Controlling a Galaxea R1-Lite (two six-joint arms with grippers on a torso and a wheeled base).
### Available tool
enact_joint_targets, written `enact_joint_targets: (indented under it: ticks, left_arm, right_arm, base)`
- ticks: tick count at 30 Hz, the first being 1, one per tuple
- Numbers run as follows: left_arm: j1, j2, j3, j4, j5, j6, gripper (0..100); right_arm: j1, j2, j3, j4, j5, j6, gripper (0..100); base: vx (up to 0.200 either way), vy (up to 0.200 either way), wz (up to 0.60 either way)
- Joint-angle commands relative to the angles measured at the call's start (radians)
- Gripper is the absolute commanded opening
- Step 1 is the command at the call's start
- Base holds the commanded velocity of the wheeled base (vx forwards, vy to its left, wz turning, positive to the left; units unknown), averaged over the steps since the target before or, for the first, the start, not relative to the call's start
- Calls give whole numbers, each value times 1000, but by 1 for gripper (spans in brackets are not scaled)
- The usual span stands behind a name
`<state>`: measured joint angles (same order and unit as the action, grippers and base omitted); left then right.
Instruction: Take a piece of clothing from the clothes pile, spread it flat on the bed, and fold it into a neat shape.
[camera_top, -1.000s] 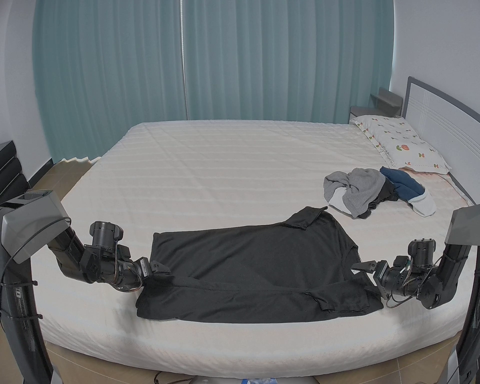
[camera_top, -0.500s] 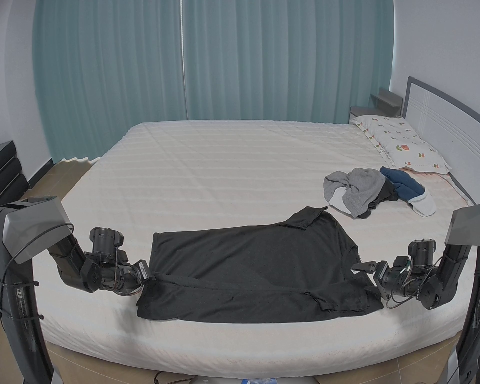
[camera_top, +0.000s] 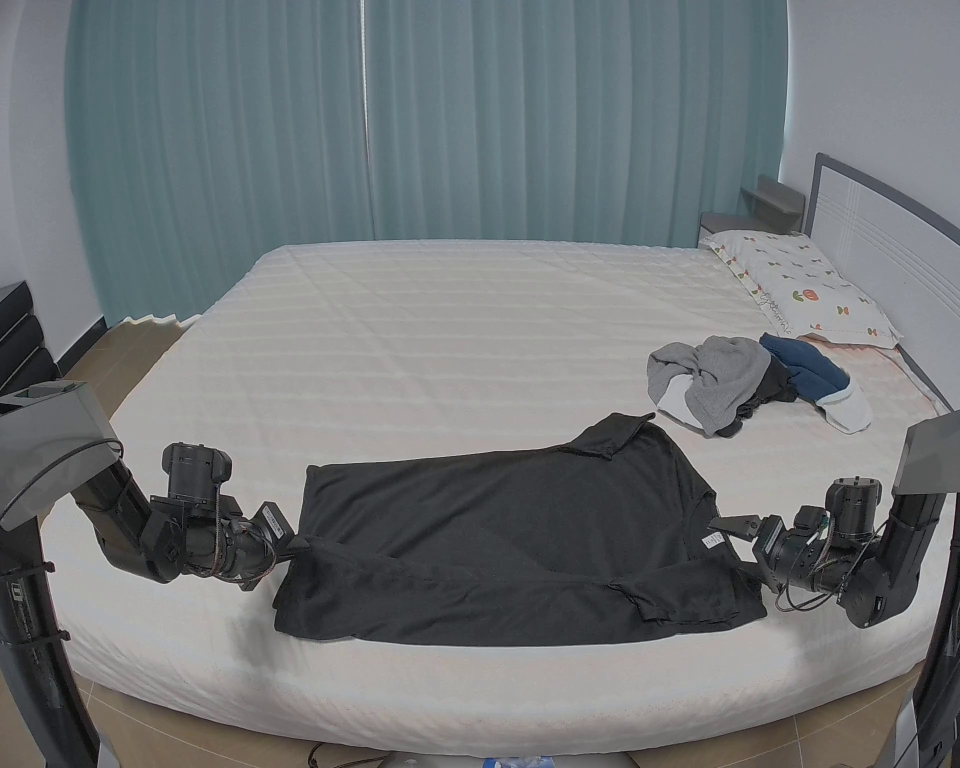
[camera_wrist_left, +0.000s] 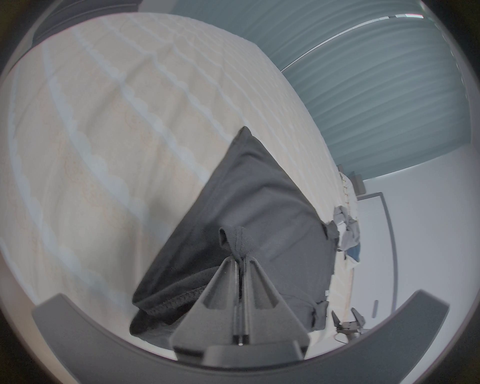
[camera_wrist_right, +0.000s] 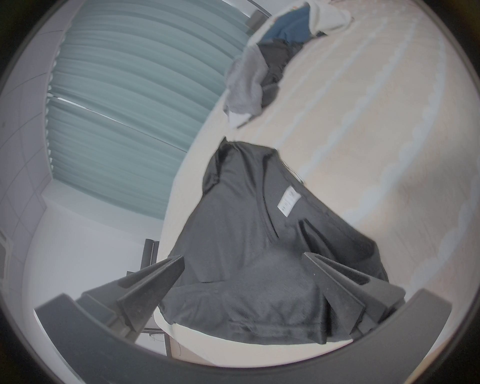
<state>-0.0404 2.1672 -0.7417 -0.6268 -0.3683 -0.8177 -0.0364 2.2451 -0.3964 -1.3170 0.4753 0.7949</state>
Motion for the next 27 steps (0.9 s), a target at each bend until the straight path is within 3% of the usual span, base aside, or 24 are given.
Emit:
enact_joint_targets:
  ticks: [1, 8, 22, 27]
  left_arm:
    - [1, -50, 8, 4, -61, -49, 0]
    - [20, -53, 4, 7, -72, -51, 0]
    - [22, -70, -1, 41, -70, -6, 0]
    - [20, -75, -1, 47, -72, -5, 0]
  right_arm:
    - [0, 42, 42, -80, -4, 3, 100]
    - [4, 87, 76, -223, -23, -8, 100]
    - [-4, 113, 59, -237, -29, -51, 100]
    - [-5, 149, 17, -249, -34, -112, 100]
  base:
    - [0, 0, 0]
    - [0, 0, 0]
    - [0, 0, 0]
    - [0, 0, 0]
